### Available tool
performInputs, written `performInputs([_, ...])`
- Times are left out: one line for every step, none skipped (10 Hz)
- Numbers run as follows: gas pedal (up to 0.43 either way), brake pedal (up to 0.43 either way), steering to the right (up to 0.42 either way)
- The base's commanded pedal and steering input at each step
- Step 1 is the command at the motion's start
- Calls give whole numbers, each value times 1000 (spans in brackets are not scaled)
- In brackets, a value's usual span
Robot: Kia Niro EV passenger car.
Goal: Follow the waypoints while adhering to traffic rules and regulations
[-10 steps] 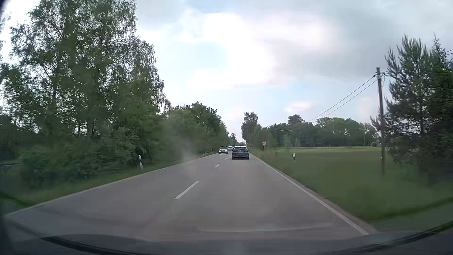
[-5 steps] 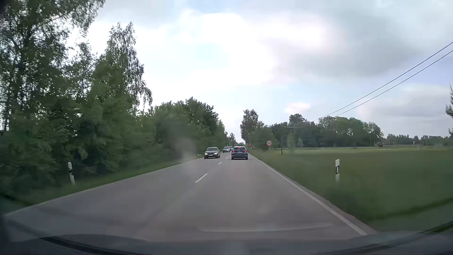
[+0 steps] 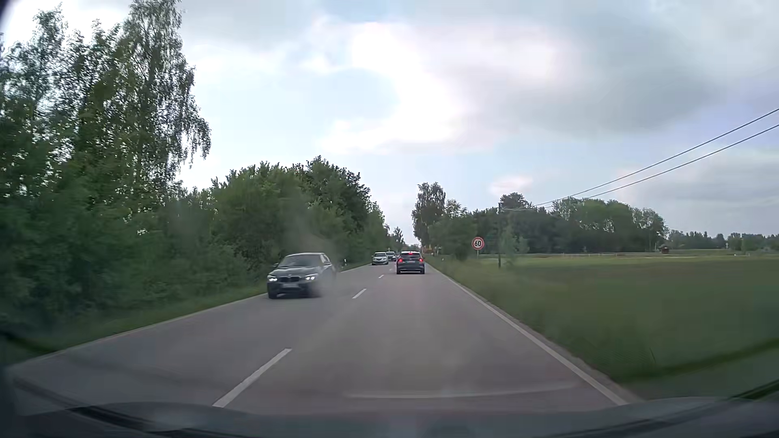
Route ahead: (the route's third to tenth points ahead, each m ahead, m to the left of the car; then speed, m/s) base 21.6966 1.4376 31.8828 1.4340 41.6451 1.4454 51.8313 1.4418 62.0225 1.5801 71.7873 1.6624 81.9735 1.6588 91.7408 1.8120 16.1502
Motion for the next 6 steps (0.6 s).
performInputs([110,0,-1])
performInputs([110,0,-1])
performInputs([110,0,-1])
performInputs([110,0,-2])
performInputs([110,0,-2])
performInputs([110,0,-2])
